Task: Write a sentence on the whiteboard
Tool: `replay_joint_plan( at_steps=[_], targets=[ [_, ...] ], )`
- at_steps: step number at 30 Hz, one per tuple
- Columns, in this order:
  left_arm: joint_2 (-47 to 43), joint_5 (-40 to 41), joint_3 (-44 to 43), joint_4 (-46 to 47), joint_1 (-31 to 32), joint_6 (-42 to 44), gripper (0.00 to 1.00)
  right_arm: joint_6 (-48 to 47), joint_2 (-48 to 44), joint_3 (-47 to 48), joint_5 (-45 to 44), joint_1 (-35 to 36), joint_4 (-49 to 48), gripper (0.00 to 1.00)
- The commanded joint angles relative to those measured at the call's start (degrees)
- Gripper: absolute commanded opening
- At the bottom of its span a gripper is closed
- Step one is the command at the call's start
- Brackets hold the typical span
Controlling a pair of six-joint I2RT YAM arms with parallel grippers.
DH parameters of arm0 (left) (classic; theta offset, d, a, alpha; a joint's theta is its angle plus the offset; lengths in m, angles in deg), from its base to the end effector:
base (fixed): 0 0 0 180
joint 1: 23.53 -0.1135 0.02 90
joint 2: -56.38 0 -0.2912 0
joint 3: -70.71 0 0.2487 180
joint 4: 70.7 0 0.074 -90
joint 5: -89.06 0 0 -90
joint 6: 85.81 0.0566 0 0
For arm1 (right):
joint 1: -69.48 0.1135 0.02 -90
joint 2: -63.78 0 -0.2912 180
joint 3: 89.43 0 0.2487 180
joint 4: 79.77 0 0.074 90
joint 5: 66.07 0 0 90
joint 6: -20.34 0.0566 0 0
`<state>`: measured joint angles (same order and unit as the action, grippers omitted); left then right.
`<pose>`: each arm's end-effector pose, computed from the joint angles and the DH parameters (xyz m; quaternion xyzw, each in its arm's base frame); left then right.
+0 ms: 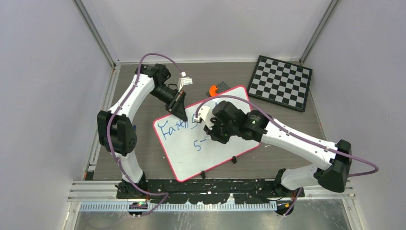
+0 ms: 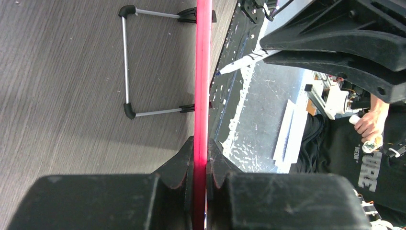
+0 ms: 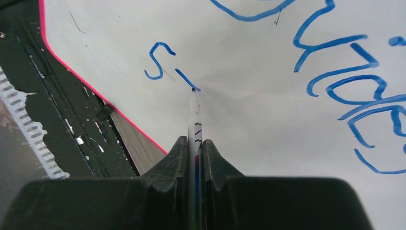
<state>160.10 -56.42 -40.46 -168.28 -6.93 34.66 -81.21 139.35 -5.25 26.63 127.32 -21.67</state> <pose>0.3081 -0.1405 0.3226 0.3529 0.8117 -0.4622 0.0552 0.1458 0.2369 0.3335 -0.5406 0.7665 0.1564 0.3096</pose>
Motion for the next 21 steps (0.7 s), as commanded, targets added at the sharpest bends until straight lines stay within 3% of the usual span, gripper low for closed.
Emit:
replay_joint_plan(
  at_steps=[1, 21],
  targets=[
    [0.86, 5.28, -0.75, 0.08, -0.16, 1.01, 0.00, 1.07, -0.60, 4.50, 2.86, 0.02, -1.05, 0.00],
    [0.66, 5.52, -0.35, 0.07, -0.12, 1.34, 0.00, 1.63, 1.76, -0.09, 0.47, 0.11, -4.57, 0.00]
  ],
)
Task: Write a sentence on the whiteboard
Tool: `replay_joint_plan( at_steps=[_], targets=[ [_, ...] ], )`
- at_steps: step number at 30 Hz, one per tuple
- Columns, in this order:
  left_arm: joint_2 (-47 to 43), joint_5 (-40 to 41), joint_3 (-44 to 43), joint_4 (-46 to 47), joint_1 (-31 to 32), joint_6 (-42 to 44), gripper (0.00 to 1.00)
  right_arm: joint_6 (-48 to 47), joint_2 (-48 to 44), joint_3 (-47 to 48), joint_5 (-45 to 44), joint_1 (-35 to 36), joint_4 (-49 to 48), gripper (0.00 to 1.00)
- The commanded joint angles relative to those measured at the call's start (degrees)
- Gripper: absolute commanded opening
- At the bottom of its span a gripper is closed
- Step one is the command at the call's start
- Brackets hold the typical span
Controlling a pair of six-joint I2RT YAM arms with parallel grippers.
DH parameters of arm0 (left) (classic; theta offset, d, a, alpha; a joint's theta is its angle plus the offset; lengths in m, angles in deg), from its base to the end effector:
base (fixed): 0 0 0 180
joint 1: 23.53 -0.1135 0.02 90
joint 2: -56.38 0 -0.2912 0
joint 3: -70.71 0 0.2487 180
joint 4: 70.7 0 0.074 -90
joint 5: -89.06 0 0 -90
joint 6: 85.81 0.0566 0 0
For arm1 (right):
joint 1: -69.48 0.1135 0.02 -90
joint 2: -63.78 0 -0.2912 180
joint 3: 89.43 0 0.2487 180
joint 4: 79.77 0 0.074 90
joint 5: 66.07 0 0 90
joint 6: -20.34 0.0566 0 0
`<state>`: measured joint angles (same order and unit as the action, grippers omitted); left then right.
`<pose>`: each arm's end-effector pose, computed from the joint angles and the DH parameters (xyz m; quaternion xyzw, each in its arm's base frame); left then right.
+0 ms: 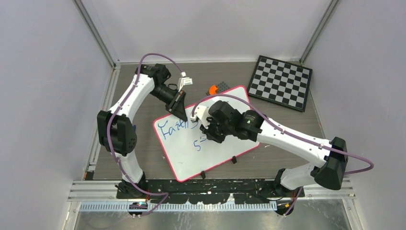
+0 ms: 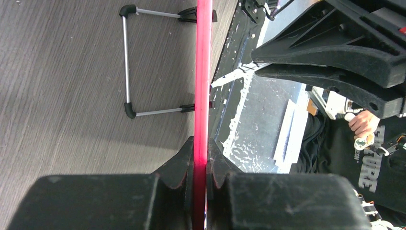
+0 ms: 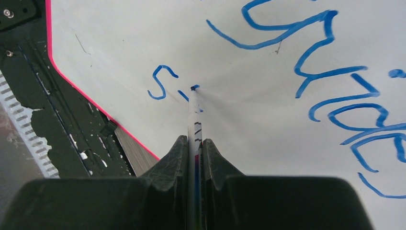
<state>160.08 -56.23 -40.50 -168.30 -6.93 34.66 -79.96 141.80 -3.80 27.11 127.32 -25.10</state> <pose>0.3081 -0.1404 0.3227 0.3534 0.8123 -0.4607 0.0553 0.1544 0.2514 0.3357 -0.5295 0.7649 0.1711 0.3244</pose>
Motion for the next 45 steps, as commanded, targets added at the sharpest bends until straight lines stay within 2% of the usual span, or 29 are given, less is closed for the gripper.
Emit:
replay_joint_plan(
  at_steps=[1, 21, 29, 36, 45],
  targets=[
    [0.75, 5.27, -0.31, 0.13, -0.16, 1.35, 0.00, 0.31, -0.82, -2.00, 0.17, 0.12, -0.85, 0.00],
    [1.20, 5.53, -0.55, -0.09, -0.16, 1.25, 0.00, -0.75, -3.32, -6.87, 1.17, 0.65, 0.90, 0.00],
    [1.24, 5.46, -0.91, -0.32, -0.08, 1.26, 0.00, -1.34, -5.42, -6.12, -1.73, 0.49, 2.85, 0.00],
    [1.33, 5.36, -1.33, -0.65, 0.01, 1.23, 0.00, -1.03, -7.69, -2.27, 0.69, 0.46, 5.79, 0.00],
    [1.48, 5.37, -1.40, -0.77, 0.12, 1.25, 0.00, -0.29, -6.76, -2.43, -2.36, -0.02, 3.17, 0.00]
  ],
)
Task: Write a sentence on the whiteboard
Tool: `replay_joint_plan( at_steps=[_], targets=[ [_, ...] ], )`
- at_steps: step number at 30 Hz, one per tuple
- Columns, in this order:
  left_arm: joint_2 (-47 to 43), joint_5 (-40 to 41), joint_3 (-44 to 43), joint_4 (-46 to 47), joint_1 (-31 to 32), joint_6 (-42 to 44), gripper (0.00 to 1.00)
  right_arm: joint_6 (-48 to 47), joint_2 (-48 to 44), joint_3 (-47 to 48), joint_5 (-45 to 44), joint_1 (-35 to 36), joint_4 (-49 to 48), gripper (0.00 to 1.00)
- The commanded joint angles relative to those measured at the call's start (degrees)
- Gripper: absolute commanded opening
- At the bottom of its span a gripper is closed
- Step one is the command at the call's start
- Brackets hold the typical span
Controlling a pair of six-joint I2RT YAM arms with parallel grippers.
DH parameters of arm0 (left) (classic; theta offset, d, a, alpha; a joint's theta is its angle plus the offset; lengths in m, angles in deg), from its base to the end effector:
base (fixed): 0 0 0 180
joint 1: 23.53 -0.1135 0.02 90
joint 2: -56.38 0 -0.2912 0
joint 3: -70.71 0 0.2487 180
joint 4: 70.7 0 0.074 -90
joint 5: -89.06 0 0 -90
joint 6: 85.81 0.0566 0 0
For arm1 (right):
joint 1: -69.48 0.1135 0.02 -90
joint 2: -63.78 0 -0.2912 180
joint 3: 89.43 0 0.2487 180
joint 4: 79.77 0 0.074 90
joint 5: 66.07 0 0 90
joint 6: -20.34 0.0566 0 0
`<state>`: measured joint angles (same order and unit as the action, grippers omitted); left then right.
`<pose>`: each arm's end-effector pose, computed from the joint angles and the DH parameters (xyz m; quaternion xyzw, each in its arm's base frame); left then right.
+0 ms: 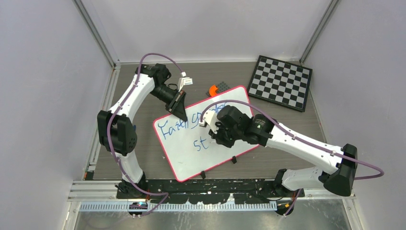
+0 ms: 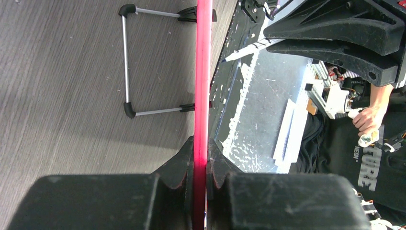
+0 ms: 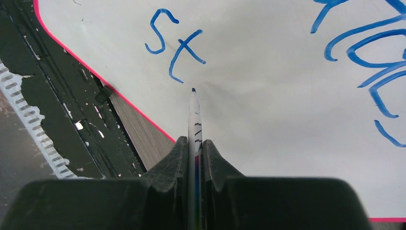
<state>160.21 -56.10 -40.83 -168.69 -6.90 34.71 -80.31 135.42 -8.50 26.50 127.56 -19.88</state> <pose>0.3082 -0.1405 0.3233 0.3535 0.8128 -0.4599 0.0538 0.1335 0.2191 0.3291 -0.5375 0.7727 0.1549 0.3001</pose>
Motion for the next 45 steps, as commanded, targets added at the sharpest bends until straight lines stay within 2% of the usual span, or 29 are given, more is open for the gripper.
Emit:
replay_joint_plan(
  at_steps=[1, 12, 23, 45],
  targets=[
    [1.44, 5.26, -1.12, -0.42, 0.10, 1.25, 0.00, 0.05, -0.04, 2.34, -1.73, -0.25, -2.41, 0.00],
    [1.35, 5.14, -1.03, -0.26, 0.16, 1.39, 0.00, -0.49, 2.27, 0.67, -2.37, -0.35, -5.50, 0.00],
    [1.45, 5.50, -1.19, -0.48, 0.16, 1.60, 0.00, -2.15, -0.02, -0.77, -4.89, -2.93, -1.91, 0.00],
    [1.90, 5.37, -2.26, -0.83, 0.34, 1.45, 0.00, -2.48, 2.96, 5.25, -3.39, -4.34, -1.70, 0.00]
  ],
)
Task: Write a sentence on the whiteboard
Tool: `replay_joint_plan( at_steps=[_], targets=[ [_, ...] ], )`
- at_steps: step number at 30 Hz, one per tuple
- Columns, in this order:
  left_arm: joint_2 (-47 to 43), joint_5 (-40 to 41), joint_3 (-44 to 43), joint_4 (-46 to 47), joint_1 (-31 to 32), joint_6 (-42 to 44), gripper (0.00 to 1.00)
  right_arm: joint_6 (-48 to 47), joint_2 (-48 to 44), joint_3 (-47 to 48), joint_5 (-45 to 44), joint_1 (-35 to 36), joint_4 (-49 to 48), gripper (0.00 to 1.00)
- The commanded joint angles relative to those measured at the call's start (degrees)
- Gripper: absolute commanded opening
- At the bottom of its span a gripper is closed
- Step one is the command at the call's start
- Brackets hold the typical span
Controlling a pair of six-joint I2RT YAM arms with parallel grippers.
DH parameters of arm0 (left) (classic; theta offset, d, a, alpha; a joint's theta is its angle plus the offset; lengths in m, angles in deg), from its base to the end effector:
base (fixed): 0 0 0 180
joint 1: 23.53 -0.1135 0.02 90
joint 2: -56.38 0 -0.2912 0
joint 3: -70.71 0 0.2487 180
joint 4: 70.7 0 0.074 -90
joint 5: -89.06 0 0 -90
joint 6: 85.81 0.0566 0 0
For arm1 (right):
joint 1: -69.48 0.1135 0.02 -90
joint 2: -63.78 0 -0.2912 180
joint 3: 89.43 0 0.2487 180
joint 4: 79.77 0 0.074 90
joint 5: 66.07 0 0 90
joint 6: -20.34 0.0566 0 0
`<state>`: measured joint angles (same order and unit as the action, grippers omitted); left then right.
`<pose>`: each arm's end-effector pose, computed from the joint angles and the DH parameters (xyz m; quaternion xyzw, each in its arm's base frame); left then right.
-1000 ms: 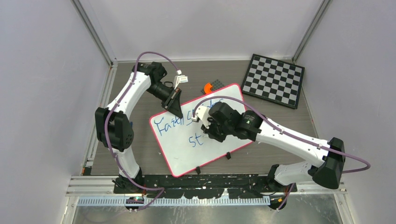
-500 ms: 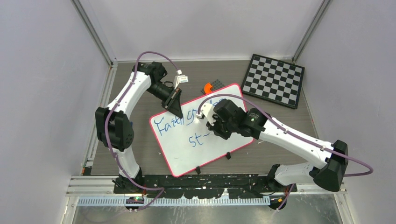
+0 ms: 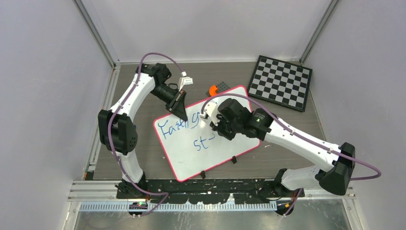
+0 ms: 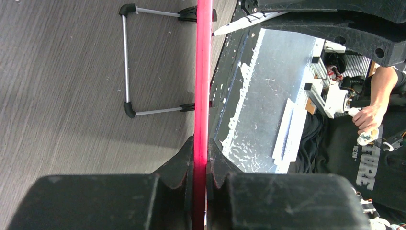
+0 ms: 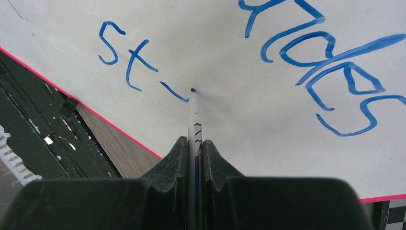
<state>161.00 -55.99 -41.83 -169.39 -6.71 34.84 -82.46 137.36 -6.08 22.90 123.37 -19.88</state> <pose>0.3105 -0.1423 0.3231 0.3541 0.8130 -0.4595 0.0497 0.1579 0.2147 0.3348 -0.5141 0.7869 0.1118 0.3223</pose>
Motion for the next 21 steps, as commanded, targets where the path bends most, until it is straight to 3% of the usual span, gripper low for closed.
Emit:
replay_joint_plan(
  at_steps=[1, 21],
  targets=[
    [1.09, 5.24, -1.26, -0.09, 0.14, 1.34, 0.00, -0.11, 1.38, 3.00, 0.24, -0.07, -1.68, 0.00],
    [1.03, 5.66, -0.82, -0.12, 0.14, 1.83, 0.00, 0.93, 0.12, -3.28, 2.61, 2.33, -1.68, 0.00]
  ],
)
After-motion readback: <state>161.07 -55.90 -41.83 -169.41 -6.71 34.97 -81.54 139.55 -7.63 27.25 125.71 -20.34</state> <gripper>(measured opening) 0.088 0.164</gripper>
